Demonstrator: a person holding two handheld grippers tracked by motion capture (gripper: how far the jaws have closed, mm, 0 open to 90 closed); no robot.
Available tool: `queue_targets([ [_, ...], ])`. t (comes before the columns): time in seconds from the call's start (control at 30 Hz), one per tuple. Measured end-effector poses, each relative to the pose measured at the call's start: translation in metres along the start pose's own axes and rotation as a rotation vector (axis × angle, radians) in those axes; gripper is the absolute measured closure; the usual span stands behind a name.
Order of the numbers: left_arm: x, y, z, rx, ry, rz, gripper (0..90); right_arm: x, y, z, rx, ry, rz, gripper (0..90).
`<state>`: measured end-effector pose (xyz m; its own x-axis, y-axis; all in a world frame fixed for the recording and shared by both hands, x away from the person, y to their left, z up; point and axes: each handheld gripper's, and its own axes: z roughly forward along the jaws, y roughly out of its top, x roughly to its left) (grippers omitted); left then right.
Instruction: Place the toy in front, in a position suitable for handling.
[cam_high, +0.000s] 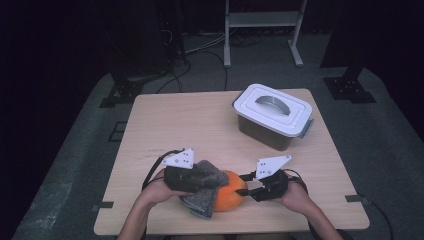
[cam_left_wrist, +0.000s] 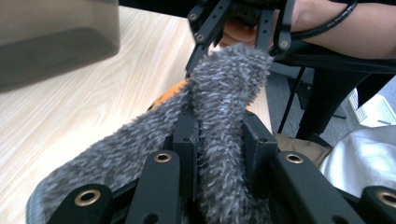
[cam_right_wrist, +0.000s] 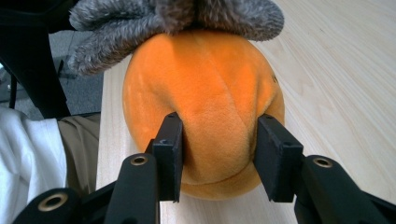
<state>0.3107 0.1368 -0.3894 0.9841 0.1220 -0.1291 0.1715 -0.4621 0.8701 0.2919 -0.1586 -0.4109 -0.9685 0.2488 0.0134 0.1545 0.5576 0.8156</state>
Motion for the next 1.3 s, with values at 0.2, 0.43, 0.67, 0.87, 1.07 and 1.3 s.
queue_targets([
  [0.2,0.008,-0.011,-0.002,0.003,-0.019,-0.029,71.0,-0.002,0.0,0.004,0.002,0.006,0.004,34.0],
  [0.43,0.008,-0.009,-0.004,-0.007,-0.006,-0.039,70.9,-0.006,-0.004,0.012,0.003,0.021,0.034,41.6],
  [0.67,-0.008,0.014,-0.003,-0.039,-0.007,0.022,70.9,0.008,0.011,0.006,0.004,-0.062,-0.053,53.3],
  [0.87,-0.01,0.014,0.005,-0.014,-0.015,0.031,71.0,0.021,0.019,0.012,0.018,-0.068,-0.113,54.4],
  [1.07,0.003,0.001,-0.005,-0.017,0.018,-0.02,70.8,0.011,0.011,0.007,0.006,-0.052,-0.064,55.2],
  [1.3,-0.001,0.006,-0.004,-0.06,-0.021,-0.018,70.9,0.006,0.011,0.009,-0.017,-0.042,0.016,54.7],
])
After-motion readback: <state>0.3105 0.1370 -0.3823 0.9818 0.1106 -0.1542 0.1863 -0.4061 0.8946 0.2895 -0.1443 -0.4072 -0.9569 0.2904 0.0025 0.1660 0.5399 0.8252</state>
